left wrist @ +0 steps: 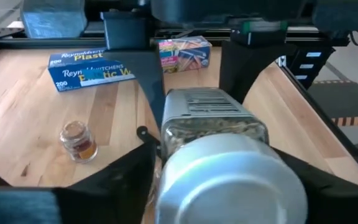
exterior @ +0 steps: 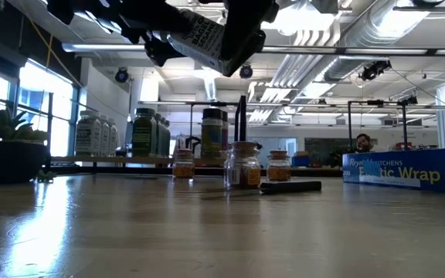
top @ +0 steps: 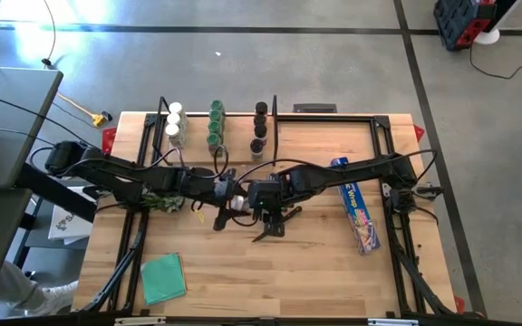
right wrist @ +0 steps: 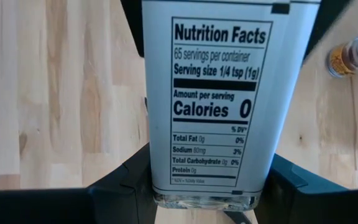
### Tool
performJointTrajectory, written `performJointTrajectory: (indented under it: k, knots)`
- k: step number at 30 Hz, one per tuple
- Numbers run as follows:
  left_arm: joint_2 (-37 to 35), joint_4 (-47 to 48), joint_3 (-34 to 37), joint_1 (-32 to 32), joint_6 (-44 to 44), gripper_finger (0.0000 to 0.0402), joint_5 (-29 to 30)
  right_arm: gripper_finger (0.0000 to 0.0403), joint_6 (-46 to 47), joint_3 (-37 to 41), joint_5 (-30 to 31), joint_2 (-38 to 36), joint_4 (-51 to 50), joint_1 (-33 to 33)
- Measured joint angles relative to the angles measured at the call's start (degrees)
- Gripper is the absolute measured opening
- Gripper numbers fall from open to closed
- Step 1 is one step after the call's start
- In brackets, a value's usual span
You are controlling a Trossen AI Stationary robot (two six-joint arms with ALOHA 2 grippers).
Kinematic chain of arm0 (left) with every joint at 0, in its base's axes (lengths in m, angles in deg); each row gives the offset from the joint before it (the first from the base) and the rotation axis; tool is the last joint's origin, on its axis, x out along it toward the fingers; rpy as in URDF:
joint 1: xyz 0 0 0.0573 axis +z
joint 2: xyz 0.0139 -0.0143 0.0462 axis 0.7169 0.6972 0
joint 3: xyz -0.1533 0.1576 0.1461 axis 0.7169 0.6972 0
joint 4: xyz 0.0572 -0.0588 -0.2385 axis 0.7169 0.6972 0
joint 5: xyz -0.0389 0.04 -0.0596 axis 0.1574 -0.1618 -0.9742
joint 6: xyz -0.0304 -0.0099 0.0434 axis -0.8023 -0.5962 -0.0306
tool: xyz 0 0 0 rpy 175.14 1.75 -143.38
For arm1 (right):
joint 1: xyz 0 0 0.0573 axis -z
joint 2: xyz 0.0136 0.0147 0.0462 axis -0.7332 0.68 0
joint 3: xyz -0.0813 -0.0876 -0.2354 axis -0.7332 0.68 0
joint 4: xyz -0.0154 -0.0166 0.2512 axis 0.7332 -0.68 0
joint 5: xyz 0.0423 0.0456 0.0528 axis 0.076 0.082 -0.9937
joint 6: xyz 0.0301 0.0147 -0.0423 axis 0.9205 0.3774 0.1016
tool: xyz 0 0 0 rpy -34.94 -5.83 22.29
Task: Shelf spices
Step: Put the white lid seasoning bottle on the shelf
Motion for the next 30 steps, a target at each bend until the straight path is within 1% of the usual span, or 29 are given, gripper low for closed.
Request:
performJointTrajectory:
  k: [3,4,9,10,11,12,14,15,16,18,20,22,25,27,30]
  knots:
    - [0.4,-0.6,0.0,0.0,0.3,0.0199,0.1,0.0177,0.1,0.0,0.0,0.0,-0.3,0.0]
    - [0.3,-0.7,0.0,0.0,0.7,0.019,0.2,0.0177,0.3,0.0,0.0,0.0,-0.3,0.0]
    - [0.0,0.4,-0.3,0.2,2.0,0.019,0.2,0.0177,0.9,0.0,0.3,0.0,-0.2,-0.3]
    - [-0.3,1.6,-1.0,0.4,2.2,0.019,0.1,0.018,1.6,-0.2,0.5,0.0,-0.6,-0.5]
    - [-0.7,3.6,-1.8,0.4,2.5,0.019,0.0,0.0191,2.3,-0.8,0.7,0.0,-1.1,-0.7]
    - [-1.2,6.3,-3.1,0.5,3.1,0.019,-0.2,0.0209,3.1,-1.4,0.8,0.0,-1.9,-1.1]
    - [-3.1,15.7,-6.3,1.4,4.2,0.019,-0.1,0.0251,4.5,-3.1,1.6,-0.1,-6.2,-2.3]
    - [-4.1,21.7,-8.3,2.1,4.7,0.019,0.4,0.027,5.2,-4.0,2.9,-0.1,-8.6,-3.1]
    - [-4.8,27.3,-10.6,2.7,5.2,0.019,0.9,0.0284,5.9,-5.0,4.7,-0.1,-8.8,-3.9]
    - [-6.6,38.6,-14.9,4.2,5.7,0.019,2.2,0.0301,8.1,-6.5,8.5,-0.1,-10.6,-5.6]
    - [-8.6,50.3,-19.2,6.3,6.7,0.019,3.1,0.0306,10.2,-7.6,12.0,-0.2,-13.1,-7.1]
    - [-10.1,61.0,-22.7,9.2,8.3,0.019,4.6,0.0308,12.5,-7.8,14.0,-0.2,-13.0,-8.8]
    - [-11.7,74.3,-24.9,15.2,12.1,0.019,9.6,0.0309,15.2,-7.8,14.6,-0.2,-13.1,-11.5]
    - [-12.6,79.5,-25.0,19.1,14.4,0.019,12.6,0.031,16.5,-7.8,14.6,-0.2,-12.9,-12.9]
    - [-12.5,82.8,-23.5,24.1,16.9,0.019,13.8,0.031,17.6,-7.8,16.4,-0.2,-12.2,-14.4]
